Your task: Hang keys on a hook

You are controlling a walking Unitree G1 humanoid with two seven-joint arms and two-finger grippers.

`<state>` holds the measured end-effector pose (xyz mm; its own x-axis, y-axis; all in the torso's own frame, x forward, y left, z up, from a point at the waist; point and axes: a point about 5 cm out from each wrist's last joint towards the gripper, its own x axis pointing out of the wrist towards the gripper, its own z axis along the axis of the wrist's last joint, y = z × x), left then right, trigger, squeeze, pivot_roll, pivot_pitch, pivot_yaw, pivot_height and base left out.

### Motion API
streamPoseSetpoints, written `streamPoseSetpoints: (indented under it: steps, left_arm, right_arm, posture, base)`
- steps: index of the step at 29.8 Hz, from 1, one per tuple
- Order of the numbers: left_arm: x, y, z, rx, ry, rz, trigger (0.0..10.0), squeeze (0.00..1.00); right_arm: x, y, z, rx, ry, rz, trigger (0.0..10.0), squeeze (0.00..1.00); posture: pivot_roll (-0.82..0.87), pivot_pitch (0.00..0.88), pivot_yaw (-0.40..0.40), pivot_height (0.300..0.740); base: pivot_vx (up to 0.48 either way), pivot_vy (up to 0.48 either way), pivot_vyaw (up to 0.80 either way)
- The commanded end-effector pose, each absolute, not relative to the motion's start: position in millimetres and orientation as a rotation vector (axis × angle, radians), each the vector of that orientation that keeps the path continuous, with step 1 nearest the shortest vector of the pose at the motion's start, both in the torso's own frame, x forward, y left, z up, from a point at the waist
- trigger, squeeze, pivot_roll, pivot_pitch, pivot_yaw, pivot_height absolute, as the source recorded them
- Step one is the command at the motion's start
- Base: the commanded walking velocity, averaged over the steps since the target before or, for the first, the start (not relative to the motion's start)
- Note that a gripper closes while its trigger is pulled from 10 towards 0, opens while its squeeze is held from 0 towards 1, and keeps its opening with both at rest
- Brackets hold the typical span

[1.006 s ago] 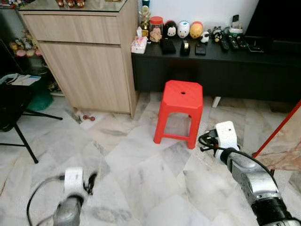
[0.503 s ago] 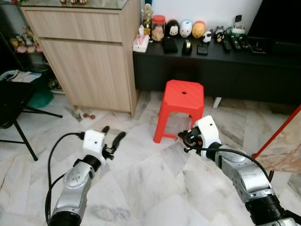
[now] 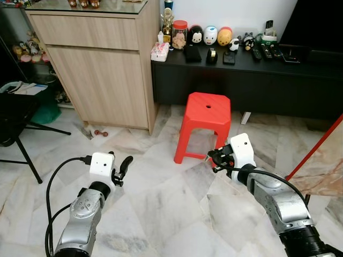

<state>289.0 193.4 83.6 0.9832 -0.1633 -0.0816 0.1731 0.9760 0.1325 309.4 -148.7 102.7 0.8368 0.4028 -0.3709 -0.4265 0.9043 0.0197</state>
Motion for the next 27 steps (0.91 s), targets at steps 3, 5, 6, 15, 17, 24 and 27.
streamPoseSetpoints:
  steps: [3, 5, 6, 15, 17, 24, 27]
  left_arm:
    - [286.8, 189.8, 84.2, 0.155, 0.087, -0.171, 10.0, 0.0]
    - [286.8, 189.7, 84.3, 0.156, 0.088, -0.17, 10.0, 0.0]
    - [286.7, 189.6, 84.0, 0.158, 0.089, -0.17, 10.0, 0.0]
    - [285.3, 185.4, 83.5, 0.166, 0.096, -0.179, 10.0, 0.0]
    - [285.7, 185.9, 83.7, 0.167, 0.095, -0.177, 10.0, 0.0]
    - [286.3, 187.3, 84.7, 0.169, 0.093, -0.171, 10.0, 0.0]
    - [286.9, 187.6, 85.6, 0.169, 0.09, -0.17, 10.0, 0.0]
  right_arm:
    - [310.7, -162.3, 106.1, -0.023, 0.362, 0.352, 10.0, 0.0]
    - [311.0, -163.7, 105.9, -0.016, 0.356, 0.338, 10.0, 0.0]
    - [311.3, -164.9, 105.8, -0.009, 0.353, 0.322, 10.0, 0.0]
    - [310.4, -169.3, 100.9, 0.017, 0.377, 0.236, 10.0, 0.0]
    - [310.6, -169.5, 100.4, 0.017, 0.379, 0.228, 10.0, 0.0]
    - [310.8, -167.8, 98.3, 0.027, 0.392, 0.213, 10.0, 0.0]
    - [312.4, -167.5, 99.2, 0.034, 0.385, 0.193, 10.0, 0.0]
  posture:
    - [-0.08, 0.011, -0.036, 0.74]
    - [-0.08, 0.009, -0.036, 0.74]
    - [-0.08, 0.006, -0.036, 0.74]
    - [-0.08, 0.0, -0.034, 0.74]
    - [-0.08, 0.0, -0.033, 0.74]
    - [-0.08, 0.0, -0.032, 0.74]
    - [-0.08, 0.0, -0.031, 0.74]
  base:
    - [0.0, -0.312, 0.0]
    - [0.0, -0.311, 0.0]
    - [0.0, -0.315, 0.0]
    - [0.0, -0.309, 0.0]
    - [0.0, -0.309, -0.23]
    - [0.0, -0.288, -0.78]
    - [0.0, -0.246, -0.77]
